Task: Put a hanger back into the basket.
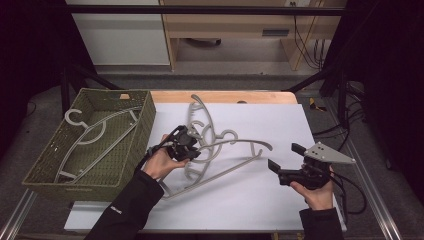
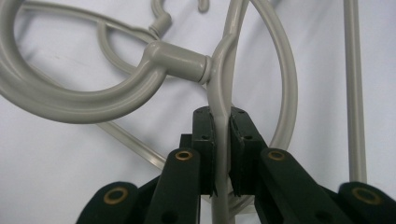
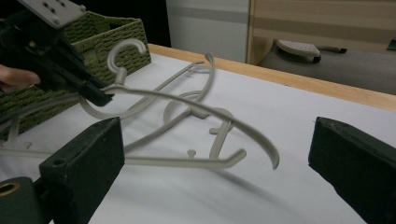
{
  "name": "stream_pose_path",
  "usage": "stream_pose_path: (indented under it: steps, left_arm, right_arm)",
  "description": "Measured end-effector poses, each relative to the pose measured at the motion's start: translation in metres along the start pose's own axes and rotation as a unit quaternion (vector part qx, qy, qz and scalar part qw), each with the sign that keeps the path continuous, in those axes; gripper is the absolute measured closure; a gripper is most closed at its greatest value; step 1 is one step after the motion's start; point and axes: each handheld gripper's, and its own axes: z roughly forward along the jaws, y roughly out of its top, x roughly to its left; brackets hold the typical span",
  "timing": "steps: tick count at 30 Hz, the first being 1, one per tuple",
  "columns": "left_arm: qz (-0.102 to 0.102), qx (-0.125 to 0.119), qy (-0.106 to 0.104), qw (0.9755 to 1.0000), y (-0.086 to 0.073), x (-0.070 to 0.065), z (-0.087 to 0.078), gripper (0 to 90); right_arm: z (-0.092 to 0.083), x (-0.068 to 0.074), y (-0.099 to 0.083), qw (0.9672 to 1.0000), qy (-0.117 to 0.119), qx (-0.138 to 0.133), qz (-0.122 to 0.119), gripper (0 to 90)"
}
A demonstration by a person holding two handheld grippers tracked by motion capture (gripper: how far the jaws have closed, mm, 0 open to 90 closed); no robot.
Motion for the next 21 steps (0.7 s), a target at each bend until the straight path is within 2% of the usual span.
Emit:
stream_pose_path:
  steps: [5,7,8,12,16,21]
  left_arm:
    - [-0.01,-0.031,0.008,0.9995,0.002,-0.004,-0.024,82.2]
    - [-0.011,-0.043,0.019,0.9988,0.003,-0.006,-0.037,82.2]
    - [-0.011,-0.043,0.019,0.9988,0.003,-0.006,-0.037,82.2]
    - [-0.004,-0.051,0.039,0.9979,0.007,-0.009,-0.058,82.2]
    - [-0.001,-0.055,0.047,0.9973,0.01,-0.008,-0.069,82.3]
    - [-0.004,-0.06,0.068,0.9959,0.011,0.0,-0.09,82.2]
  right_arm:
    - [-0.001,0.0,0.0,1.0,0.0,-0.001,0.002,3.9]
    - [-0.001,0.0,0.0,1.0,-0.002,-0.001,0.0,3.8]
    - [-0.001,0.0,0.0,1.0,-0.002,-0.001,0.0,3.8]
    - [-0.003,-0.001,0.001,1.0,-0.004,-0.002,0.001,3.7]
    - [-0.004,-0.001,0.001,1.0,-0.003,-0.004,0.0,3.8]
    - [-0.003,-0.001,0.001,1.0,-0.004,-0.003,0.0,3.7]
